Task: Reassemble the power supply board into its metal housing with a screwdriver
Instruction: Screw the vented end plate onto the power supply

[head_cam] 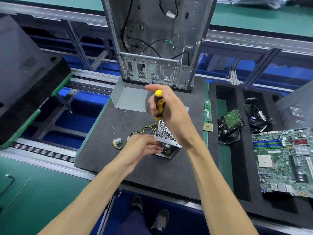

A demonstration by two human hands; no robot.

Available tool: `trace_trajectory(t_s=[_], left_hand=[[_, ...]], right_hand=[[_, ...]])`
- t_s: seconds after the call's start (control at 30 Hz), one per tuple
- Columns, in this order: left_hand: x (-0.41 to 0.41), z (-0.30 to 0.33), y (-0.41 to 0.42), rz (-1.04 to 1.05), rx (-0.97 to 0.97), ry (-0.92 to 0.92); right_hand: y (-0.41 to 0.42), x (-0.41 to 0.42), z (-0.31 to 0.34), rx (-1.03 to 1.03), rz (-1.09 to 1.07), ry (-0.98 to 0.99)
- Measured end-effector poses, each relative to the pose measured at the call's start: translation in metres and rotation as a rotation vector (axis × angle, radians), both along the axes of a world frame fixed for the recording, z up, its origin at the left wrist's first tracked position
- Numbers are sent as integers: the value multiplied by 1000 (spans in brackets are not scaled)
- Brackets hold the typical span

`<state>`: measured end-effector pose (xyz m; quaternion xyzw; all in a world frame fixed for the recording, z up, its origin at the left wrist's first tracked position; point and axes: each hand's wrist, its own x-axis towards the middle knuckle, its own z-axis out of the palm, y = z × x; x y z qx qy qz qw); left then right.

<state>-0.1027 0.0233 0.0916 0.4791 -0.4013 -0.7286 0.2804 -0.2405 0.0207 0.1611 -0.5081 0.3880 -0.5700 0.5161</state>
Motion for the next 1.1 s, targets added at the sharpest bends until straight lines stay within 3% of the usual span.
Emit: trace_trajectory(t_s=[0.27, 0.47, 0.57, 0.73, 0.97, 1.1], left_hand=[[0, -4, 0, 31, 8, -2], [2, -7, -1, 15, 11, 15], [2, -9, -2, 26, 20, 27], [1, -11, -3, 32, 34, 26], [3, -13, -3, 31, 44, 33], [4, -15, -4, 32, 46, 34]], right_hand=[[6, -1, -8, -104, -185, -26], [8, 2, -5, -56, -82, -15], [12, 3, -4, -140, -118, 55], [9, 8, -2, -136, -240, -33], [8, 6, 4, -136, -135, 100], [6, 2, 0, -236, -281, 223]])
